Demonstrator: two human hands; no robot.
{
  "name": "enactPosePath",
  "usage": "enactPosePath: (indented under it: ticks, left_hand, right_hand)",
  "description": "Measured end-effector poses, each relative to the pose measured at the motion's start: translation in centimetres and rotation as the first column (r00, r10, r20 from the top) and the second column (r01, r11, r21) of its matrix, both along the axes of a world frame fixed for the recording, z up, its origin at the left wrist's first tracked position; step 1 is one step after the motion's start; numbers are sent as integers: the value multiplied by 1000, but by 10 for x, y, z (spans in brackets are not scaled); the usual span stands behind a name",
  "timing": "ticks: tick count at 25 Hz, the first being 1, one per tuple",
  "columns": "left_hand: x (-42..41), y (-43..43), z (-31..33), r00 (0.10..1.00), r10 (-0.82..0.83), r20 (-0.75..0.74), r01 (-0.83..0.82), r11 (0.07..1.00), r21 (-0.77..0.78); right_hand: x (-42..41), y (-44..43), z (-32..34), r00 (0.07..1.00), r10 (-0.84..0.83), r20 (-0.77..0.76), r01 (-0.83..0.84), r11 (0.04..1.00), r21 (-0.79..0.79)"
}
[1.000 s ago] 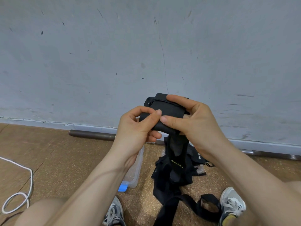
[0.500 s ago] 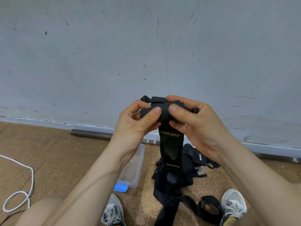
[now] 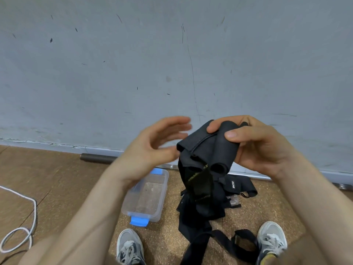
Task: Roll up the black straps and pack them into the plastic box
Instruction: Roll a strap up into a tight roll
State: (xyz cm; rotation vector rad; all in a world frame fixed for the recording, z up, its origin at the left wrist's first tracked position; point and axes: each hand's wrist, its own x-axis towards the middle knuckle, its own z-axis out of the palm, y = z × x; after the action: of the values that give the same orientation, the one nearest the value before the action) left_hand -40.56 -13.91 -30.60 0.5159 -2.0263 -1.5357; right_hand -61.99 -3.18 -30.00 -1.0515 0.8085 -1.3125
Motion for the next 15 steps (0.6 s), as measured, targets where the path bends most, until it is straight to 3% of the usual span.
enactPosePath:
  ticks: [2, 5, 9, 14, 15]
  left_hand:
    - [-17, 14, -9, 997, -42, 57, 44, 998, -39]
    - [-25, 17, -16, 992, 123, -19, -124, 972, -198]
    - [-22, 17, -18, 980, 198, 0, -154, 764, -627]
    - [-18, 10, -13, 945, 303, 125, -60, 536, -842]
    - [-19, 11, -15, 936, 326, 133, -74, 554, -829]
  right_hand:
    - [2, -4, -5, 996, 51, 68, -50, 999, -17]
    - [3, -7, -10, 984, 95, 154, -90, 995, -42]
    - [1, -6, -11, 989, 59, 133, -61, 998, 6]
    - [0, -5, -9, 999, 19, 29, -20, 999, 29]
    - [1, -5, -9, 1000, -7, 19, 6, 999, 42]
